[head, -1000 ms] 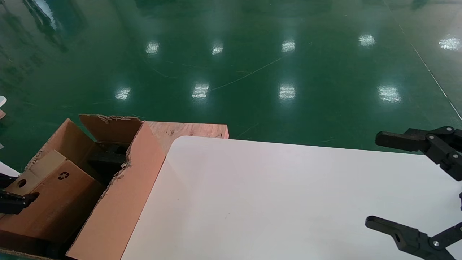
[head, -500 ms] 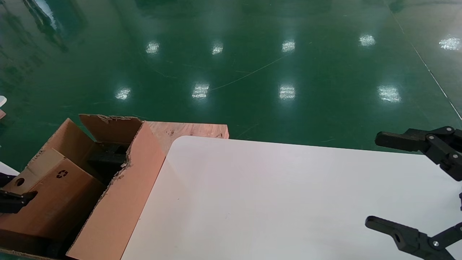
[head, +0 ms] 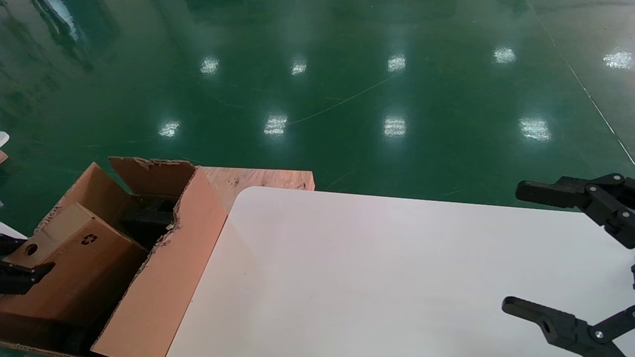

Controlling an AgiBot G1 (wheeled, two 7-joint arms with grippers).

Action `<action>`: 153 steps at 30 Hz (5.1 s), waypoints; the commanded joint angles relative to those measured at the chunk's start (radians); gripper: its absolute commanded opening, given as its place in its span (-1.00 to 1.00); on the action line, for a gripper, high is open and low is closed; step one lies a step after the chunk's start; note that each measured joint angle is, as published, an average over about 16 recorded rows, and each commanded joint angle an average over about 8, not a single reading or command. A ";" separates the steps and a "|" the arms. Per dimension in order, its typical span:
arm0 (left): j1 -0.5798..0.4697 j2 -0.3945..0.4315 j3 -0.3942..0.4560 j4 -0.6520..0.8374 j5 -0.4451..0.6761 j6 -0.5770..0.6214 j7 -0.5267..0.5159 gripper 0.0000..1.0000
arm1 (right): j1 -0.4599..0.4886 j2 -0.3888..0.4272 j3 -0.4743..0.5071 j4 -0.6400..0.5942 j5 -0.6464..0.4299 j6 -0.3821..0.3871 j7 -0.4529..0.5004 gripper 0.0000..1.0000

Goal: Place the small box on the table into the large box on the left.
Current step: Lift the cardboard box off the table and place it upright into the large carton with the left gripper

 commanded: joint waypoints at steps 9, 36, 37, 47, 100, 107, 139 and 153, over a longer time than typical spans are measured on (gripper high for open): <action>0.055 -0.006 0.062 0.066 -0.065 -0.030 0.072 -1.00 | 0.000 0.000 0.000 0.000 0.000 0.000 0.000 1.00; 0.054 0.070 0.076 0.194 -0.070 -0.072 0.157 -1.00 | 0.000 0.000 -0.001 0.000 0.001 0.000 -0.001 1.00; 0.051 0.080 0.074 0.204 -0.066 -0.071 0.162 -1.00 | 0.000 0.000 -0.001 0.000 0.001 0.000 -0.001 1.00; 0.084 0.153 0.086 0.303 -0.114 -0.094 0.225 -1.00 | 0.000 0.001 -0.001 0.000 0.001 0.001 -0.001 1.00; 0.012 0.233 0.076 0.479 -0.088 -0.040 0.315 -1.00 | 0.001 0.001 -0.003 0.000 0.002 0.001 -0.001 1.00; 0.015 0.226 0.076 0.492 -0.091 -0.048 0.303 -1.00 | 0.001 0.001 -0.003 0.000 0.002 0.001 -0.002 1.00; 0.010 0.154 0.068 0.492 -0.112 -0.082 0.147 -1.00 | 0.001 0.002 -0.004 0.000 0.003 0.002 -0.002 1.00; 0.017 0.133 0.071 0.462 -0.109 -0.129 0.035 -1.00 | 0.001 0.002 -0.004 0.000 0.003 0.002 -0.002 1.00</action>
